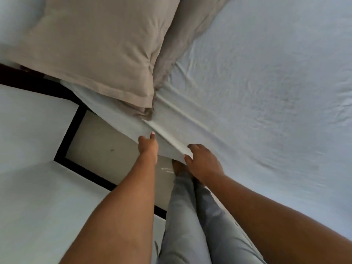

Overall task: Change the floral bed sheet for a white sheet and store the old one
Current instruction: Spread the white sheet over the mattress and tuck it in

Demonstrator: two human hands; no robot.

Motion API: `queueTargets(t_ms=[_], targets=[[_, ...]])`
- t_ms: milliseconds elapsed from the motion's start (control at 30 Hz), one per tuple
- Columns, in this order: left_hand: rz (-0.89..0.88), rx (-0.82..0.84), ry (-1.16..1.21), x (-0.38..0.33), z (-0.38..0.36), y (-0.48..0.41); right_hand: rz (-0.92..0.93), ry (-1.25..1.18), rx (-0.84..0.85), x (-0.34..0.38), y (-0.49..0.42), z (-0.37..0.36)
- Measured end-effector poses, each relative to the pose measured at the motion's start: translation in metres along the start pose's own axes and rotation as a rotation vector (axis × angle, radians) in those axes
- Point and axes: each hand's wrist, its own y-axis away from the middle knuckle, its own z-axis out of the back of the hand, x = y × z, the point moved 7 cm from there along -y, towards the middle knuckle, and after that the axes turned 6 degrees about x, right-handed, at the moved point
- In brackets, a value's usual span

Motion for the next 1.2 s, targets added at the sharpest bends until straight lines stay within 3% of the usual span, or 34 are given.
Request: queueTargets(t_ms=[200, 400, 567, 767, 933, 1000, 1100, 1200], targets=[[0.049, -0.031, 0.391, -0.001, -0.012, -0.053, 0.055, 0.213, -0.071, -0.009, -0.058, -0.025], [-0.225, -0.123, 0.244, 0.02, 0.015, -0.071, 0.061, 0.388, -0.158, -0.031, -0.079, -0.036], [-0.271, -0.192, 0.188, 0.061, 0.047, -0.098, 0.068, 0.49, -0.17, -0.021, -0.079, -0.047], [-0.201, -0.22, 0.174, 0.068, 0.05, -0.098, 0.139, 0.551, -0.124, -0.024, -0.075, -0.06], [-0.205, -0.314, 0.109, 0.03, 0.041, -0.078, 0.237, 0.633, -0.163, -0.04, -0.071, -0.069], [-0.186, -0.342, 0.218, 0.023, 0.025, -0.066, 0.169, 0.566, -0.254, -0.054, -0.07, -0.063], [0.019, -0.194, 0.449, 0.037, -0.019, -0.055, -0.029, 0.422, -0.364, -0.08, -0.069, -0.055], [0.06, -0.134, 0.466, 0.053, -0.06, -0.033, -0.038, 0.4, -0.38, -0.094, -0.068, -0.06]])
